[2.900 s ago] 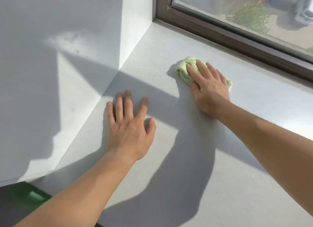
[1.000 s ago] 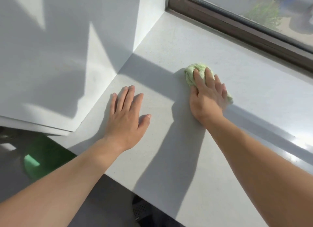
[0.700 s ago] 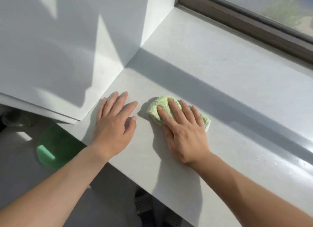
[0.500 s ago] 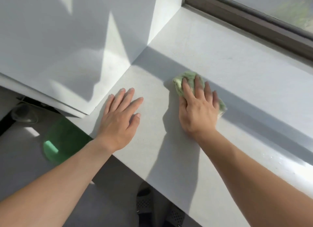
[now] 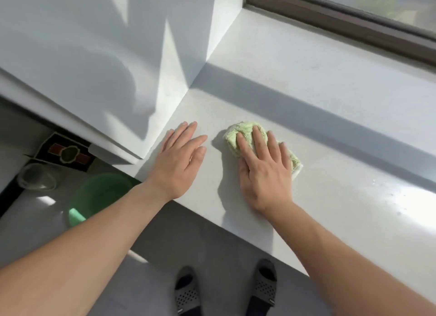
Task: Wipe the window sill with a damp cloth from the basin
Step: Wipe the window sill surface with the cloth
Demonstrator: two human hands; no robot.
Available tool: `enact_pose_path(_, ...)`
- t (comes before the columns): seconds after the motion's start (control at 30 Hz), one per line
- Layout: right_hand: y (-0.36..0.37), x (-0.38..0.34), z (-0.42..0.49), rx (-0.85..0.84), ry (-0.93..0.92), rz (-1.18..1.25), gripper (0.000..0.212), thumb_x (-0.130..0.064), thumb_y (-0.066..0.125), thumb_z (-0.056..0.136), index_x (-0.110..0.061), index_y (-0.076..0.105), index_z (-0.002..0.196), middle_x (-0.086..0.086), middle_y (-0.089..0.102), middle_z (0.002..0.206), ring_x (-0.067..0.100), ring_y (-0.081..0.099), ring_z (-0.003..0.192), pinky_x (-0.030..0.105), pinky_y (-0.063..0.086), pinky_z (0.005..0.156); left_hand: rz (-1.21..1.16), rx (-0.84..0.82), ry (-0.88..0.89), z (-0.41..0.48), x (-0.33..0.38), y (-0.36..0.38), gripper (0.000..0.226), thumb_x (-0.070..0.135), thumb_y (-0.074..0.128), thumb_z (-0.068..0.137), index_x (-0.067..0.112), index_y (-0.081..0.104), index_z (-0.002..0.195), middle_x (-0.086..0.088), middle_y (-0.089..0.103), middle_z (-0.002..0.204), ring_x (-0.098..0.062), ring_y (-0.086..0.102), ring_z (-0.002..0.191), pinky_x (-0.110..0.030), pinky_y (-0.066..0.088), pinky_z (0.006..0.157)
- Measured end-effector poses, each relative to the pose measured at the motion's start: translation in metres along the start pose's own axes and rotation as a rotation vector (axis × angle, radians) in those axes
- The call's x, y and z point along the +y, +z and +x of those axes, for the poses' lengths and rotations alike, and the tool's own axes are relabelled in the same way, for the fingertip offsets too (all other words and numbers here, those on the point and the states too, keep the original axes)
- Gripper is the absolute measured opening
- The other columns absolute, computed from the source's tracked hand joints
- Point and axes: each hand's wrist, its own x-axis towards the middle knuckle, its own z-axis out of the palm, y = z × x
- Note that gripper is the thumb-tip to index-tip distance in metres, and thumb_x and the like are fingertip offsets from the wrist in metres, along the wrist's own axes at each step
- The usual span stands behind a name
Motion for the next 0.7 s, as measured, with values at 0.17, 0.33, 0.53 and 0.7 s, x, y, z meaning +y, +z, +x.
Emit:
enact_pose_path(0.17, 0.007, -0.005, -0.067, -0.123, -0.451, -0.059, 0.051, -0.040, 0.038, 0.102, -0.040, 0.028, 0.152, -0.002, 0.025, 0.163, 0.030, 0.018, 0.151, 0.051, 0.016, 0.121, 0.101, -0.009, 0.101, -0.019, -0.021, -0.004, 0.069, 0.056, 0.000, 0.098, 0.027, 0.031, 0.153, 0.006, 0.011, 0.165, -0.008, -0.002, 0.151, -0.041, 0.000, 0.123)
enact_pose_path(0.33, -0.002, -0.018, -0.028, -0.059, -0.040, 0.016, 0.051, -0.040, 0.036, 0.101, -0.042, 0.027, 0.151, -0.004, 0.021, 0.164, 0.029, 0.013, 0.152, 0.049, 0.010, 0.122, -0.076, 0.048, 0.060, -0.017, -0.011, -0.004, 0.066, 0.056, 0.008, 0.098, 0.029, 0.043, 0.147, 0.010, 0.022, 0.163, -0.001, 0.004, 0.150, -0.037, 0.000, 0.123)
enact_pose_path(0.53, 0.005, -0.032, -0.089, -0.087, -0.270, -0.003, 0.052, -0.037, 0.040, 0.101, -0.040, 0.027, 0.151, -0.003, 0.023, 0.164, 0.030, 0.015, 0.151, 0.050, 0.012, 0.122, -0.096, 0.131, -0.015, -0.014, 0.018, 0.000, 0.064, 0.052, 0.016, 0.095, 0.023, 0.054, 0.136, 0.000, 0.036, 0.157, -0.016, 0.017, 0.149, -0.040, 0.003, 0.122)
enact_pose_path(0.7, -0.023, 0.048, -0.087, -0.037, -0.028, -0.048, 0.051, -0.039, 0.039, 0.102, -0.044, 0.029, 0.151, -0.007, 0.022, 0.164, 0.025, 0.016, 0.152, 0.046, 0.009, 0.123, -0.018, 0.095, 0.096, -0.004, 0.052, 0.025, 0.056, 0.048, 0.019, 0.099, 0.022, 0.047, 0.140, -0.005, 0.026, 0.161, -0.019, 0.009, 0.151, -0.041, -0.004, 0.122)
